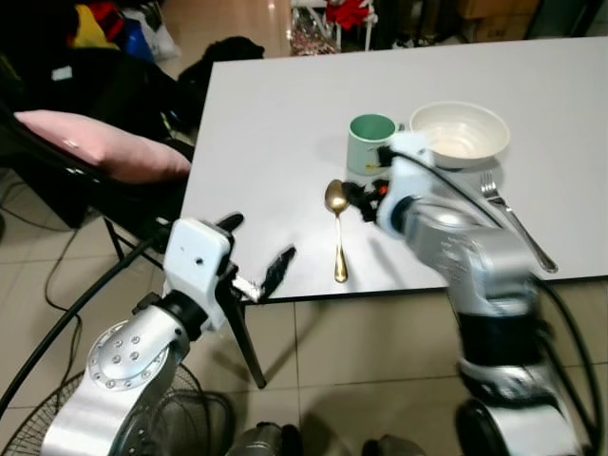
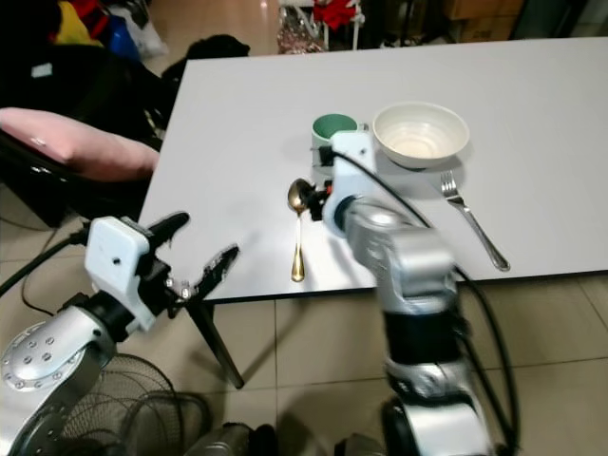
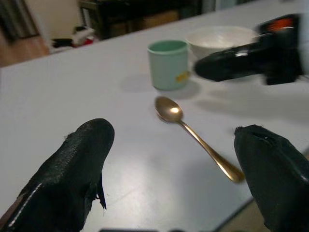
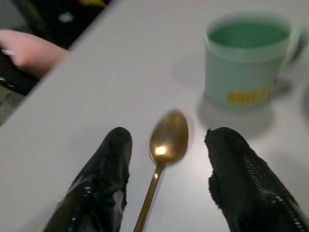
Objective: Setting the table
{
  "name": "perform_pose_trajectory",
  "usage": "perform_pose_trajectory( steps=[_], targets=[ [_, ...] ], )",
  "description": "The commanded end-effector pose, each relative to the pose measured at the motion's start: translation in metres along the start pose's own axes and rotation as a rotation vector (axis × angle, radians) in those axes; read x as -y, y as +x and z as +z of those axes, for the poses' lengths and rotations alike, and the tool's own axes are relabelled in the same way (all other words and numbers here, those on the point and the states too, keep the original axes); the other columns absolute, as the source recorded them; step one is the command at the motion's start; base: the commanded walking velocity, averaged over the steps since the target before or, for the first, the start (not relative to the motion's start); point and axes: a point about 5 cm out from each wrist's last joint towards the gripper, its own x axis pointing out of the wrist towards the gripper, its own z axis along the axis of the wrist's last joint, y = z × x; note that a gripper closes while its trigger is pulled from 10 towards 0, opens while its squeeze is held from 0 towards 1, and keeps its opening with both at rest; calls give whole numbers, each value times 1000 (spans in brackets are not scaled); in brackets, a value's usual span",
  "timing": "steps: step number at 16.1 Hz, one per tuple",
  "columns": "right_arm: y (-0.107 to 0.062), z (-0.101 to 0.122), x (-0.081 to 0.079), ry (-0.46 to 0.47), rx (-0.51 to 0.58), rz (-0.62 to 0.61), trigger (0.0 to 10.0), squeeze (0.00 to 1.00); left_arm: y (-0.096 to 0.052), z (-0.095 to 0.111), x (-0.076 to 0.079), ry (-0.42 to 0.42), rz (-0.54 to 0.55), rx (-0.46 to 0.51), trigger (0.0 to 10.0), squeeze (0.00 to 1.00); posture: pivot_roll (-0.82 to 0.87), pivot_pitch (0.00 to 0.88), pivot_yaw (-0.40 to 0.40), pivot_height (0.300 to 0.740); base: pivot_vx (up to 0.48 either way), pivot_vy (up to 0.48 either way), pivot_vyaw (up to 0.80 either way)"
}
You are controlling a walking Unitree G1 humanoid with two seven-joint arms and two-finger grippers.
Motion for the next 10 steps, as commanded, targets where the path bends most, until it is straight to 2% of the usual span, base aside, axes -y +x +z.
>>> perform_pose_trajectory(
  steps=[1, 2, 3, 4, 6, 7, 9, 10],
  targets=[
    [-5, 4, -6, -26, 43, 46, 10000, 0, 0, -3, -8, 2, 65, -20, 10000, 0, -63, 36, 116, 740, 0, 0, 0],
    [-23, -2, -3, -83, 147, 75, 10000, 0, -1, -7, -8, 35, 147, -27, 10000, 0, -69, 33, 123, 740, 0, 0, 0],
    [-37, -16, 0, -200, 176, 39, 10000, 0, -2, -12, -11, 65, 227, -47, 10000, 0, -61, 39, 119, 740, 0, 0, 0],
    [-40, -23, 2, -242, 183, 16, 10000, 0, -2, -13, -13, 79, 263, -56, 10000, 0, -60, 42, 117, 740, 0, 0, 0],
    [-53, -43, 8, -228, 181, -30, 10000, 0, -6, -16, -17, 100, 356, -61, 10000, 0, -55, 49, 109, 740, 0, -397, 0],
    [-63, -55, 15, -144, 170, -111, 10000, 0, -11, -18, -17, 126, 390, -69, 10000, 0, -50, 57, 103, 740, 0, -431, 0],
    [-71, -65, 17, -88, 175, -115, 10000, 0, -18, -20, -17, 112, 434, -67, 10000, 0, -47, 63, 99, 740, 0, -431, 0],
    [-73, -66, 16, -75, 198, -107, 10000, 608, -21, -21, -16, 108, 445, -73, 10000, 0, -45, 66, 96, 740, 0, -428, 0]
  ],
)
